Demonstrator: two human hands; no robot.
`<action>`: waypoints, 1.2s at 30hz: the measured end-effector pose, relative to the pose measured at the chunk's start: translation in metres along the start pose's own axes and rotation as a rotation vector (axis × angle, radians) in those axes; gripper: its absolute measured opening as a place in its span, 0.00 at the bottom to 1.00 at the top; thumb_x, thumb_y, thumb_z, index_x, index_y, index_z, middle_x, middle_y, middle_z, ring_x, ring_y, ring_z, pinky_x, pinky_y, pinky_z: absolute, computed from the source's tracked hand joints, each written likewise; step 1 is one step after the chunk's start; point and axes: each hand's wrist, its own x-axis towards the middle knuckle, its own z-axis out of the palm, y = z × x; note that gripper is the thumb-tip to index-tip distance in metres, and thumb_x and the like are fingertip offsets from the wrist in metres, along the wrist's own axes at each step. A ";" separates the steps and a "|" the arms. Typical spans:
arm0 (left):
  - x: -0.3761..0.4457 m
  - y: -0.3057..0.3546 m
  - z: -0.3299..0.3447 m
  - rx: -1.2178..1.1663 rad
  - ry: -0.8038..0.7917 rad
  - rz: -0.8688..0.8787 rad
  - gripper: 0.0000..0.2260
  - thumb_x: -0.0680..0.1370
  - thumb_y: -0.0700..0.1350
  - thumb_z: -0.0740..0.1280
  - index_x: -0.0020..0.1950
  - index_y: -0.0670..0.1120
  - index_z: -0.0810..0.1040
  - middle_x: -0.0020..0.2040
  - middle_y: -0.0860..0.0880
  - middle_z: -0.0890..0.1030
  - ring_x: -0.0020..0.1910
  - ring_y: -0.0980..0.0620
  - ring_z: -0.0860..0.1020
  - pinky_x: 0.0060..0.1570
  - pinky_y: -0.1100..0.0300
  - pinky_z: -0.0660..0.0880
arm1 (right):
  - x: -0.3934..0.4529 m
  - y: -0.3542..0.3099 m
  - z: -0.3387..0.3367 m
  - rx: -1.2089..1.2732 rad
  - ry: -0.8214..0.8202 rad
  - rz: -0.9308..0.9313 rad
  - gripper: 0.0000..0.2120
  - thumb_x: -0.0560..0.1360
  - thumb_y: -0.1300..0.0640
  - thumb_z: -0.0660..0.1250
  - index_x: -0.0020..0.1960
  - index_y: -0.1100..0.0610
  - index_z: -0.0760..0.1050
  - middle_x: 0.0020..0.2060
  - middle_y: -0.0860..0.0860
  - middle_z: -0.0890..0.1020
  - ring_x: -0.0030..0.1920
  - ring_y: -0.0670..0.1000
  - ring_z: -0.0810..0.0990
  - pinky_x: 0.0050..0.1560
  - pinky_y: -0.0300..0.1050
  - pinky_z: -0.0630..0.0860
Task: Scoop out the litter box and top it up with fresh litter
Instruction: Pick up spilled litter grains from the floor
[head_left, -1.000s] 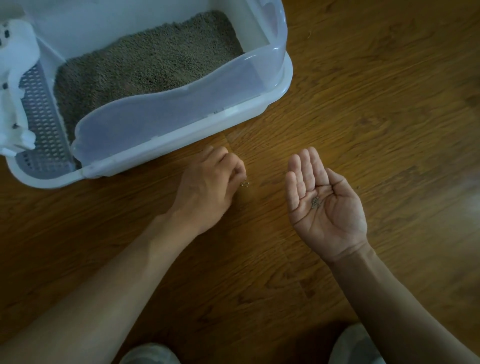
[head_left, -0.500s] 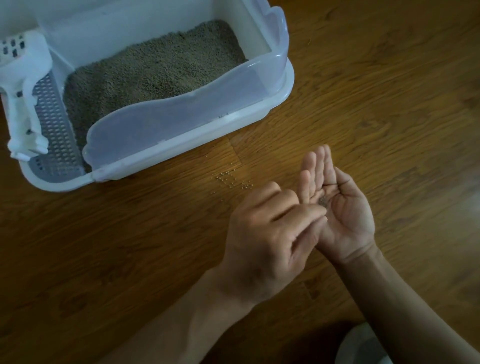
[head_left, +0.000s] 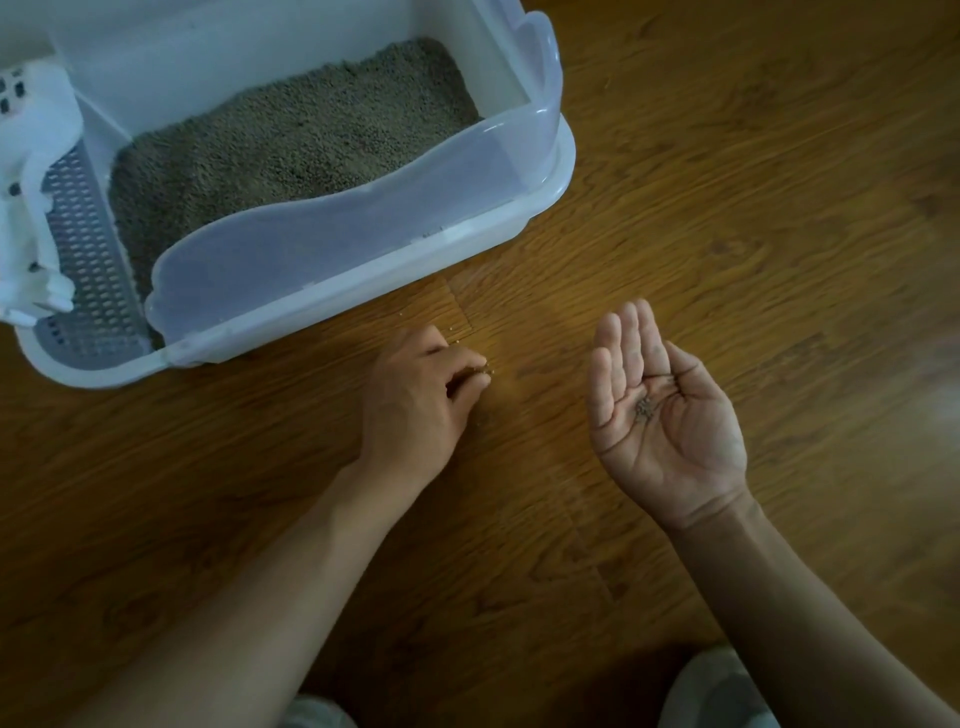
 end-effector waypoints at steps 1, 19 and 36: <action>0.001 -0.001 0.002 -0.002 0.003 0.012 0.04 0.75 0.48 0.74 0.47 0.48 0.84 0.40 0.53 0.73 0.43 0.53 0.72 0.38 0.62 0.70 | 0.000 -0.001 0.000 0.003 0.000 -0.001 0.27 0.82 0.52 0.47 0.63 0.68 0.76 0.59 0.64 0.81 0.65 0.61 0.77 0.65 0.58 0.72; -0.026 0.093 -0.010 -0.173 0.262 0.248 0.07 0.81 0.44 0.68 0.47 0.43 0.83 0.41 0.50 0.80 0.41 0.51 0.75 0.41 0.54 0.72 | 0.008 0.015 0.000 0.029 0.051 -0.019 0.25 0.82 0.53 0.49 0.64 0.69 0.75 0.61 0.65 0.79 0.64 0.64 0.77 0.67 0.59 0.72; -0.018 0.008 -0.002 -0.067 0.087 -0.050 0.09 0.74 0.45 0.74 0.52 0.44 0.85 0.41 0.52 0.78 0.41 0.55 0.73 0.39 0.55 0.75 | 0.003 -0.011 -0.006 0.038 0.038 -0.077 0.24 0.82 0.55 0.49 0.60 0.68 0.78 0.56 0.63 0.82 0.62 0.61 0.80 0.61 0.58 0.76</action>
